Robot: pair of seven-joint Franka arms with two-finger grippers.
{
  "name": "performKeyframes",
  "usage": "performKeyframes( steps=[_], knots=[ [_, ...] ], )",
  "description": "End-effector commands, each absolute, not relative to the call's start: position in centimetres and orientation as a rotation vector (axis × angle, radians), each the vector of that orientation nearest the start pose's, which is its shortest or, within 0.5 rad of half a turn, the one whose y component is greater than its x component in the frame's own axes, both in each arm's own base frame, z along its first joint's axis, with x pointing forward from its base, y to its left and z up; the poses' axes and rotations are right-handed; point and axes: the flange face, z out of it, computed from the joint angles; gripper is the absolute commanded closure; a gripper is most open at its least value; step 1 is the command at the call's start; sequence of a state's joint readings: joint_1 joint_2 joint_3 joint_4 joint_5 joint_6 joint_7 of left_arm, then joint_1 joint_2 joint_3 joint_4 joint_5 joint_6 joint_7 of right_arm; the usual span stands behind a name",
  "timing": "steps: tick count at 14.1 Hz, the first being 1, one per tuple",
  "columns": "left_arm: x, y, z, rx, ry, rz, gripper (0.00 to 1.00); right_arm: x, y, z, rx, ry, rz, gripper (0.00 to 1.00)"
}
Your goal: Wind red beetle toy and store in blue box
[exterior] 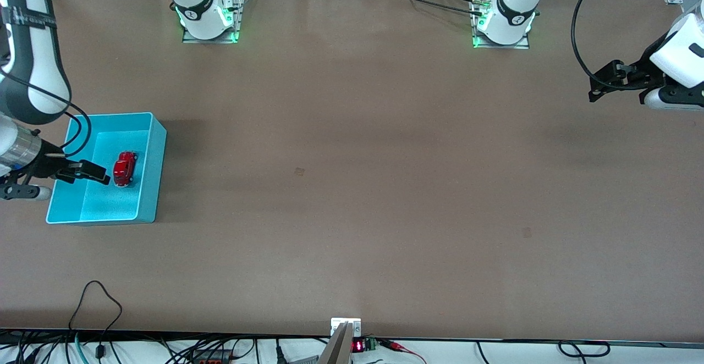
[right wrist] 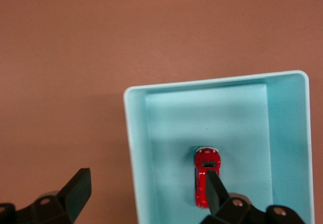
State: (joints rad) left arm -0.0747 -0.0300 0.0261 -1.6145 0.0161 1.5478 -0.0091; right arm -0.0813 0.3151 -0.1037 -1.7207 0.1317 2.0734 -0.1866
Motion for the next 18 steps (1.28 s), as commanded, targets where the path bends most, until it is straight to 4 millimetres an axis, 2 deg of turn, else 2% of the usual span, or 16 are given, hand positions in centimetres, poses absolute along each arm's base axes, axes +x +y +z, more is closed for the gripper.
performKeyframes(
  steps=[1, 4, 8, 9, 11, 14, 18],
  knots=[
    [53.7, -2.6, 62.9, -3.122, 0.059, 0.059, 0.00, 64.4, -7.8, 46.9, -3.074, 0.118, -0.026, 0.00],
    [53.1, -2.6, 63.8, -3.123, 0.064, 0.016, 0.00, 62.3, -5.8, 52.1, -3.079, 0.127, -0.040, 0.00],
    [51.9, -2.9, 63.8, -3.124, 0.084, -0.063, 0.00, 58.8, -4.8, 57.8, -3.068, 0.104, 0.013, 0.00],
    [51.9, -2.9, 63.8, -3.123, 0.094, -0.063, 0.00, 58.2, -4.9, 58.2, -3.065, 0.105, 0.027, 0.00],
    [52.0, -2.9, 63.9, -3.123, 0.094, -0.061, 0.00, 57.0, -5.3, 57.5, -3.067, 0.116, 0.048, 0.00],
    [52.7, -2.9, 63.9, -3.123, 0.094, -0.063, 0.00, 54.9, -4.2, 57.8, -3.151, 0.051, 0.011, 0.00],
    [54.2, -3.1, 64.5, -3.123, 0.091, -0.087, 0.00, 53.5, -4.1, 57.0, -3.151, 0.048, 0.004, 0.00]
  ],
)
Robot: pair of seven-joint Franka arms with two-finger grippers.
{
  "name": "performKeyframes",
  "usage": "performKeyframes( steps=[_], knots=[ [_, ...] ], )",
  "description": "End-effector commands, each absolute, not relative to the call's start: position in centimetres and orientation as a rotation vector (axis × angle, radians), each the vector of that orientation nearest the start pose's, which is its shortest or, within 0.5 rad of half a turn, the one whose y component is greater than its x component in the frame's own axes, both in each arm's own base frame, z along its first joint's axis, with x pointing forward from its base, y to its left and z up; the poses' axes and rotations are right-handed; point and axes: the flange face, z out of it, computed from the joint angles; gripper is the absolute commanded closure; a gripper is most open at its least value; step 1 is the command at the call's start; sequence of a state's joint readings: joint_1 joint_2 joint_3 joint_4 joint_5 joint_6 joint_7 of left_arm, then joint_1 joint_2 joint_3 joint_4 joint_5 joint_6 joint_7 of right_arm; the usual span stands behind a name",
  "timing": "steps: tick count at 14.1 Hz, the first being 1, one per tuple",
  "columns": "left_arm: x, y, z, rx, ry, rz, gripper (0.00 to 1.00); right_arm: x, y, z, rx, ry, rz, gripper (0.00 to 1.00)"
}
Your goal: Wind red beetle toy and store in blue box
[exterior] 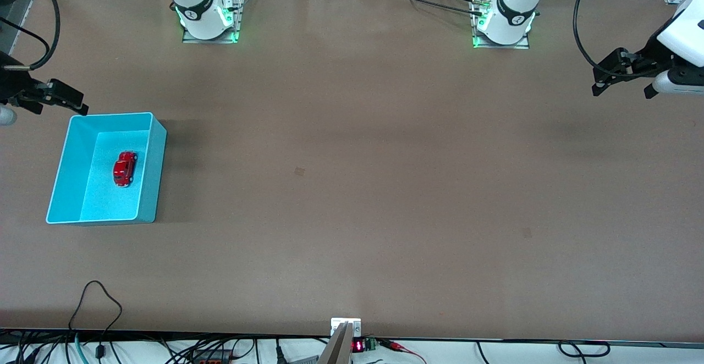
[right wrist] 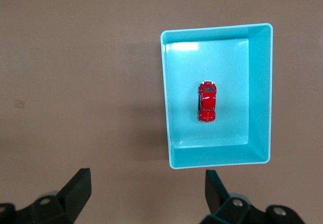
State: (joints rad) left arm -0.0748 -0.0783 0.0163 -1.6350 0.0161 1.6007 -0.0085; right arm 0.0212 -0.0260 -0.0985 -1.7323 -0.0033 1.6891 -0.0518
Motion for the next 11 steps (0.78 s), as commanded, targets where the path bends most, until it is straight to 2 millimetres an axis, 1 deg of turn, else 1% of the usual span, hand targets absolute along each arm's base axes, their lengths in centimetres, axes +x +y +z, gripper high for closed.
performKeyframes(
  steps=[1, 5, 7, 9, 11],
  knots=[
    [54.2, -3.3, 64.5, -3.123, 0.093, -0.090, 0.00, 53.0, -4.1, 56.9, -3.152, 0.047, -0.008, 0.00],
    [54.5, -3.3, 64.5, -3.124, 0.093, -0.092, 0.00, 52.4, -4.1, 56.5, -3.151, 0.046, -0.023, 0.00],
    [54.5, -3.2, 64.5, -3.124, 0.089, -0.090, 0.00, 52.0, -4.1, 57.1, -3.150, 0.046, -0.018, 0.00],
    [54.4, -3.3, 64.5, -3.126, 0.093, -0.082, 0.00, 51.7, -4.2, 57.1, -3.147, 0.033, 0.028, 0.00],
    [54.1, -3.3, 64.4, -3.124, 0.095, -0.049, 0.00, 51.8, -4.1, 57.0, -3.147, 0.025, 0.031, 0.00]
  ],
)
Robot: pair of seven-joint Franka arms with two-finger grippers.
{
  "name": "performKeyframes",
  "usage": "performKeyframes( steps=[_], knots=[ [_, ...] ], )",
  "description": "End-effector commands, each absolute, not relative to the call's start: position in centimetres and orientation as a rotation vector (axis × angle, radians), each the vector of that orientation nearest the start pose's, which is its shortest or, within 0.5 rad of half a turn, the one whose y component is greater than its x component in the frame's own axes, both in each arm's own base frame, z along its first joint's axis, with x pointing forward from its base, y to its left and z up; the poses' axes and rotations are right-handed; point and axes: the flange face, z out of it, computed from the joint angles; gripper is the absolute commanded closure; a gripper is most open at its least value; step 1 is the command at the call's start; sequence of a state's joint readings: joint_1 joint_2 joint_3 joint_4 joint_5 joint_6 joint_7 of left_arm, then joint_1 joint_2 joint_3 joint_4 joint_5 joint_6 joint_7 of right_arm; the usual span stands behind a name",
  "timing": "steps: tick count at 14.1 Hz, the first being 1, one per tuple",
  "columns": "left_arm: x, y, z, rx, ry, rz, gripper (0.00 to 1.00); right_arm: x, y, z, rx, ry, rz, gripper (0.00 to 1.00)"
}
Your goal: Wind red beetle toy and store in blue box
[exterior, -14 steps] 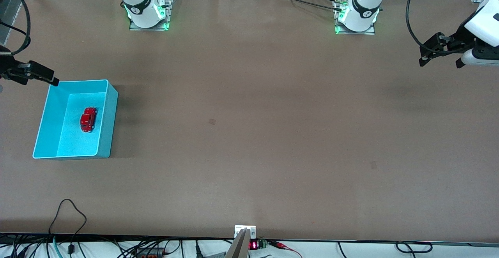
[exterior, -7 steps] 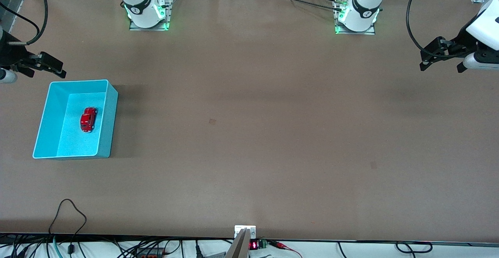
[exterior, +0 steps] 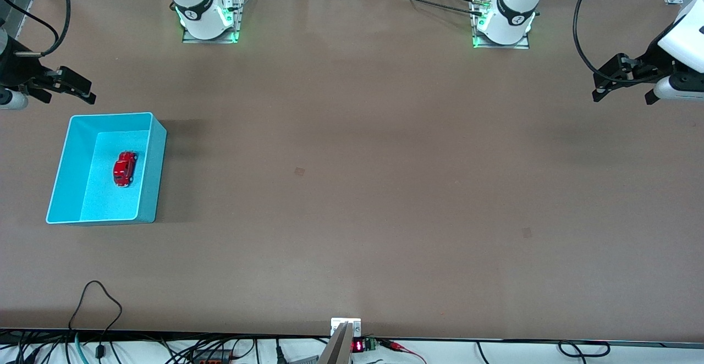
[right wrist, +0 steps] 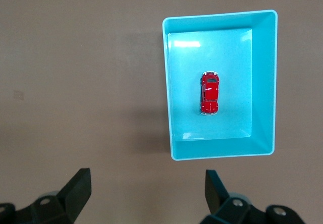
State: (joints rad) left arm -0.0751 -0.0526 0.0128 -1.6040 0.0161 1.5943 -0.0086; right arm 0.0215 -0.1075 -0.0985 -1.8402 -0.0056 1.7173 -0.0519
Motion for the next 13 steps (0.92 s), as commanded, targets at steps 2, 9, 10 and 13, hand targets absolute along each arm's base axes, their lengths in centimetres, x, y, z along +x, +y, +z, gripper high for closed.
performKeyframes(
  steps=[2, 9, 10, 13],
  knots=[
    [54.11, -3.32, 64.41, -3.126, 0.095, -0.046, 0.00, 51.75, -4.27, 57.29, -3.147, 0.030, 0.019, 0.00],
    [54.04, -3.31, 64.41, -3.126, 0.098, -0.044, 0.00, 51.58, -4.20, 57.47, -3.149, 0.030, 0.021, 0.00],
    [54.05, -3.23, 64.48, -3.126, 0.095, -0.046, 0.00, 51.51, -4.21, 57.63, -3.148, 0.030, 0.016, 0.00],
    [54.05, -3.30, 64.48, -3.124, 0.095, -0.046, 0.00, 51.48, -4.20, 57.54, -3.148, 0.030, 0.021, 0.00]
  ],
)
